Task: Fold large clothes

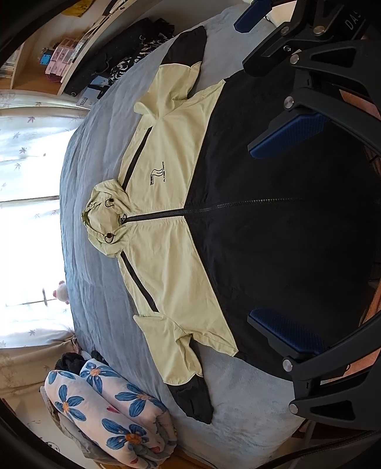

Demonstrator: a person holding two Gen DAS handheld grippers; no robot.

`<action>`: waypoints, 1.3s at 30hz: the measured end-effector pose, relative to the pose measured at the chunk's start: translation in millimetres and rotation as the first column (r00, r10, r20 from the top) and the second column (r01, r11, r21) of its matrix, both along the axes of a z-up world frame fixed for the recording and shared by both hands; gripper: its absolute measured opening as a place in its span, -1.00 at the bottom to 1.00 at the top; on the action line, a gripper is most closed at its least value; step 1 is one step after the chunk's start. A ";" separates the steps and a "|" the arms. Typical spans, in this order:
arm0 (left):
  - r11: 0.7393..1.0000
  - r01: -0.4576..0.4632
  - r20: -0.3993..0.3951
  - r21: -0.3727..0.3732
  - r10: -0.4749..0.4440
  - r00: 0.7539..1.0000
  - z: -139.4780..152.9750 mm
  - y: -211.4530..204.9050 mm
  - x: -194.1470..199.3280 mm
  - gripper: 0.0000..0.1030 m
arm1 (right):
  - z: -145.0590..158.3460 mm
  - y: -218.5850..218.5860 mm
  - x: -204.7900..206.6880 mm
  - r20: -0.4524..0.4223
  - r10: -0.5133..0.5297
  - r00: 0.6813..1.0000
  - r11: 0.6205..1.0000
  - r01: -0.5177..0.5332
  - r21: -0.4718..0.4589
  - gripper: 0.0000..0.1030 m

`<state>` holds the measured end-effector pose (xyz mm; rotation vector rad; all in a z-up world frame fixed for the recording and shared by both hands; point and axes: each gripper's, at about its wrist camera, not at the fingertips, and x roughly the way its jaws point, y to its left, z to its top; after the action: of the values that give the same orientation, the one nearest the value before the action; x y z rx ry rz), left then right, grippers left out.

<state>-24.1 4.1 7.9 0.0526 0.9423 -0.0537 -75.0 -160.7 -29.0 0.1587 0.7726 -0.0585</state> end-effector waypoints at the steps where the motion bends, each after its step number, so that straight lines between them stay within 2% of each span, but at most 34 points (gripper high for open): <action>1: 1.000 0.000 0.002 0.000 0.000 1.000 -1.0 0.5 1.1 0.97 | 0.0 -0.2 0.4 0.000 0.000 1.000 1.000 0.000 0.000 1.00; 12: 1.000 0.009 -0.006 -0.003 -0.009 1.000 2.6 -0.7 -3.6 0.97 | 0.6 -1.9 -3.1 -0.004 -0.004 1.000 1.000 0.004 0.002 1.00; 30: 1.000 -0.006 -0.042 -0.006 0.006 0.999 -6.5 -2.7 15.0 0.97 | -4.6 -6.1 9.0 -0.021 0.009 1.000 1.000 -0.009 0.006 1.00; 39: 1.000 -0.007 -0.036 0.002 0.007 0.999 -7.9 -3.3 21.2 0.96 | -5.1 -6.7 15.1 -0.025 0.011 1.000 1.000 -0.011 0.004 1.00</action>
<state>-2.9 0.8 0.0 0.0500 0.9789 -0.0474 -59.9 -167.4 -34.1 0.1572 0.7984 -0.0491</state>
